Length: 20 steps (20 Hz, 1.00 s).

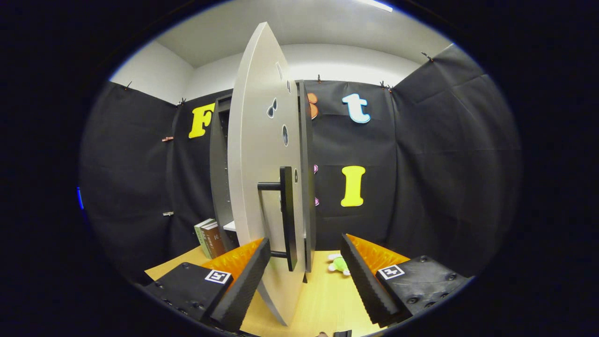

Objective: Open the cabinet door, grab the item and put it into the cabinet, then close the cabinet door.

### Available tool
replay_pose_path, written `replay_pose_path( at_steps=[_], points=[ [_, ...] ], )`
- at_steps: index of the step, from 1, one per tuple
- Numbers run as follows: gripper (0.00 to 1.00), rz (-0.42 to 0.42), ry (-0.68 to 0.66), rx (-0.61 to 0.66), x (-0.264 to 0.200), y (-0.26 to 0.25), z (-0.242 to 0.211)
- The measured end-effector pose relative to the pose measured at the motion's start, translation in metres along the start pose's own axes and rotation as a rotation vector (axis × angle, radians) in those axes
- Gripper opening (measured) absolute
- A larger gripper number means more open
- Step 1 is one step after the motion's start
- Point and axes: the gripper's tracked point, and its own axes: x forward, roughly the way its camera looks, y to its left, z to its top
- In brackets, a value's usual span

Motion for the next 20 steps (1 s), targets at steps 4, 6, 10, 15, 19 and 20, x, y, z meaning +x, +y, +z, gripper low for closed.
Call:
replay_pose_path(
  at_steps=[4,6,10,15,19,20],
  points=[
    [0.98,0.065,0.008,-0.001,0.009,0.030,-0.004],
    [0.98,0.111,0.011,0.008,0.016,0.049,-0.006],
    [0.98,0.134,0.020,0.010,0.038,0.087,-0.013],
    [0.98,0.130,0.032,0.045,0.074,0.136,-0.024],
    [0.98,0.192,0.018,0.064,0.102,0.197,-0.017],
    [0.98,0.201,0.003,0.066,0.108,0.208,-0.010]
  ],
)
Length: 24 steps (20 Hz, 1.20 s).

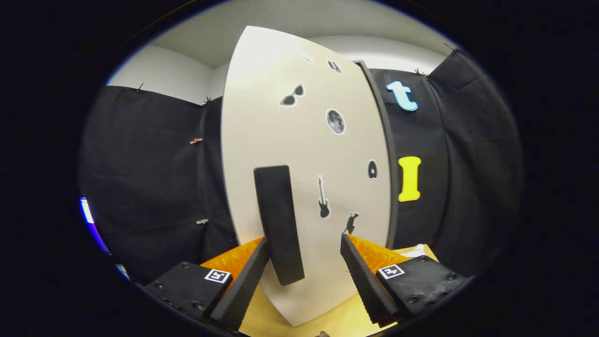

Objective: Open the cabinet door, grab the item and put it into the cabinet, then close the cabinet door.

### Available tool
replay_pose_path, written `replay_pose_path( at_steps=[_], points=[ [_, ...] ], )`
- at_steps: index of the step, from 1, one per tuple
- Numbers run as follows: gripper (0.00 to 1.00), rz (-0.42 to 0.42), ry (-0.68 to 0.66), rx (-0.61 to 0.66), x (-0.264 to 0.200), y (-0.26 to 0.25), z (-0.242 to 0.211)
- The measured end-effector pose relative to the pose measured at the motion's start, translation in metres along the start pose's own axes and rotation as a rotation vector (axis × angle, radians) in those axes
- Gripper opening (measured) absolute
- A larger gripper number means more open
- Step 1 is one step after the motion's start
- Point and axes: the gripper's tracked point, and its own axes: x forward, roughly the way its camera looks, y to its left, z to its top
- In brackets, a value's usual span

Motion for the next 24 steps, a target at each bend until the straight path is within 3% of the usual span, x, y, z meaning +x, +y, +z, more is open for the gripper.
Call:
replay_pose_path(
  at_steps=[3,7,13,24],
  points=[
    [0.98,0.009,-0.009,-0.007,0.018,0.015,0.019],
    [0.99,-0.051,-0.066,0.007,0.022,0.019,0.043],
    [0.98,-0.269,-0.040,-0.040,-0.004,-0.030,0.038],
    [0.98,-0.233,-0.028,-0.064,-0.001,-0.021,0.044]
  ],
)
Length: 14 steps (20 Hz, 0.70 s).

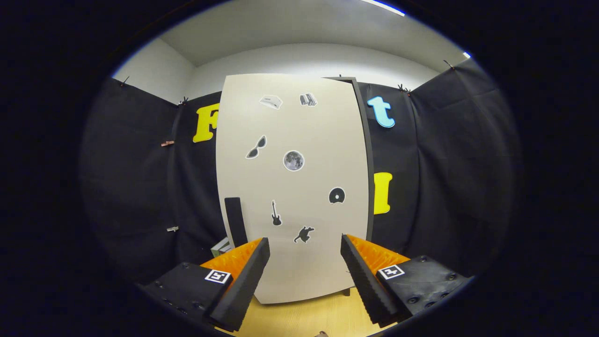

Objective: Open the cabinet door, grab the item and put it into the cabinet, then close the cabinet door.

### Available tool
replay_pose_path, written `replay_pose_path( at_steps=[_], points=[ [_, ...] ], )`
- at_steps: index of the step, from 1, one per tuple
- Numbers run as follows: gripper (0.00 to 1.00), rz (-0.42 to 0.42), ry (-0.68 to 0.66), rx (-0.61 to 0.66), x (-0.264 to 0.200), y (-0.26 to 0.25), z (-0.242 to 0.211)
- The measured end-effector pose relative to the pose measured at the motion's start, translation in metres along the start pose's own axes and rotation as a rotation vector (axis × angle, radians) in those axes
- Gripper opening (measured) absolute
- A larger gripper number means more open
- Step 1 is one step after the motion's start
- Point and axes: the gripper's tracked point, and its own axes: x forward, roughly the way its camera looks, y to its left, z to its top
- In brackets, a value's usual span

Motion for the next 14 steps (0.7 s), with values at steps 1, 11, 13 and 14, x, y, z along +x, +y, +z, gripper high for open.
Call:
replay_pose_path(
  at_steps=[1,11,13,14],
  points=[
    [0.98,0.003,0.004,-0.005,0.0005,0.0009,-0.0003],
    [0.98,-0.011,0.008,-0.008,-0.0045,0.0024,0.0010],
    [0.98,-0.015,0.008,-0.006,-0.0054,0.0018,0.0003],
    [0.98,-0.017,0.006,-0.008,-0.0059,0.0010,0.0016]
  ],
)
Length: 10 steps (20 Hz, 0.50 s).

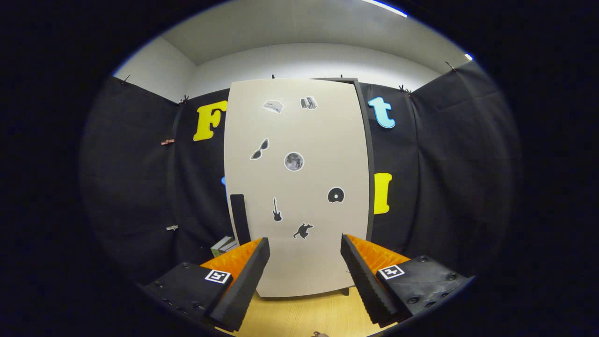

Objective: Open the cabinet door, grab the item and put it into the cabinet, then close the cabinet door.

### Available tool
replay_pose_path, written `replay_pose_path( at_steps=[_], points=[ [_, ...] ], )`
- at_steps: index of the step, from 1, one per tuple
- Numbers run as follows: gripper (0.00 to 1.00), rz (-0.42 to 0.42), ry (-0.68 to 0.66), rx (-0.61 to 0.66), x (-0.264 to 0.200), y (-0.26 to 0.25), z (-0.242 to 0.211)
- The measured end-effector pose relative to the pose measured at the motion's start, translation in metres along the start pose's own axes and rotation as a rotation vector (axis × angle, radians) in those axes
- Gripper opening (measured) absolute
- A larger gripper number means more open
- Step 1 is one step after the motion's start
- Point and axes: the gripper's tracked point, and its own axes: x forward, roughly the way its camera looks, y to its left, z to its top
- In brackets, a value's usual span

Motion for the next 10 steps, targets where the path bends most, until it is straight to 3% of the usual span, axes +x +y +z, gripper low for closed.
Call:
replay_pose_path(
  at_steps=[10],
  points=[
    [0.98,-0.021,0.006,0.004,-0.0022,-0.0007,-0.0021]
  ],
)
